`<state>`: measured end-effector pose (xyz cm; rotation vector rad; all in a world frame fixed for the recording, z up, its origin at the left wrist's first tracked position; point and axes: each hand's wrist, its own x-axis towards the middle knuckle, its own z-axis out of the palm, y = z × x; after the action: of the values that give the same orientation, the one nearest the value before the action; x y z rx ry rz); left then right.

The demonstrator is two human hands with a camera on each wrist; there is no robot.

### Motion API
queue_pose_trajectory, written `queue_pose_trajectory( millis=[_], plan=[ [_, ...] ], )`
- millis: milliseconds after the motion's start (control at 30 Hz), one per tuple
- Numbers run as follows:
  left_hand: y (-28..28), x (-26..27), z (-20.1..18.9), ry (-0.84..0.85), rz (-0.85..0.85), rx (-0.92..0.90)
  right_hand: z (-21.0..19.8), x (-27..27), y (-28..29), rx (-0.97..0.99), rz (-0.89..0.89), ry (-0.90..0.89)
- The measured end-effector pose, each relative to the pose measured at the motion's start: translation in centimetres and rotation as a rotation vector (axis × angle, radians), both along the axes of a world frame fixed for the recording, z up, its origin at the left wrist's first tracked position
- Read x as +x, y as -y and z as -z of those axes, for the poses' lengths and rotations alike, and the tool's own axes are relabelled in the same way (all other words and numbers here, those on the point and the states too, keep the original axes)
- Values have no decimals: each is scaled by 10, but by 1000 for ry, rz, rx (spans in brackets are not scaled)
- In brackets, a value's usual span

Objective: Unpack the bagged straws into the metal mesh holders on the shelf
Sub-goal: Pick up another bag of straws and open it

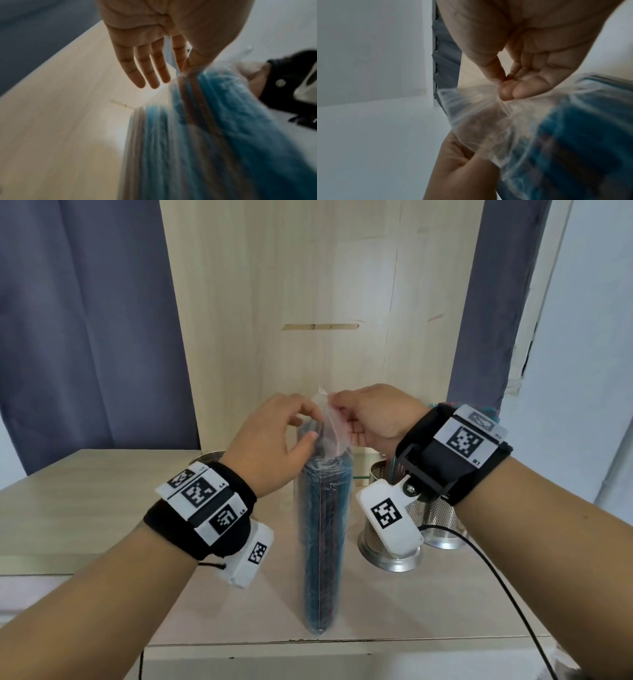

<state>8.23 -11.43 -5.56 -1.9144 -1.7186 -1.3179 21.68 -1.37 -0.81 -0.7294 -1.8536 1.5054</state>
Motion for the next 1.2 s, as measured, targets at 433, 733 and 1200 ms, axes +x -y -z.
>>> queue_pose_trajectory(
  millis=[433, 733, 1200],
  plan=[
    [-7, 13, -28, 313, -114, -128, 5, 10, 3, -136, -102, -146],
    [-10, 26, -30, 335, -159, -98, 11, 15, 3, -175, -81, -243],
    [-17, 38, -12, 690, 20, -213, 26, 26, 3, -68, -134, -209]
  ],
)
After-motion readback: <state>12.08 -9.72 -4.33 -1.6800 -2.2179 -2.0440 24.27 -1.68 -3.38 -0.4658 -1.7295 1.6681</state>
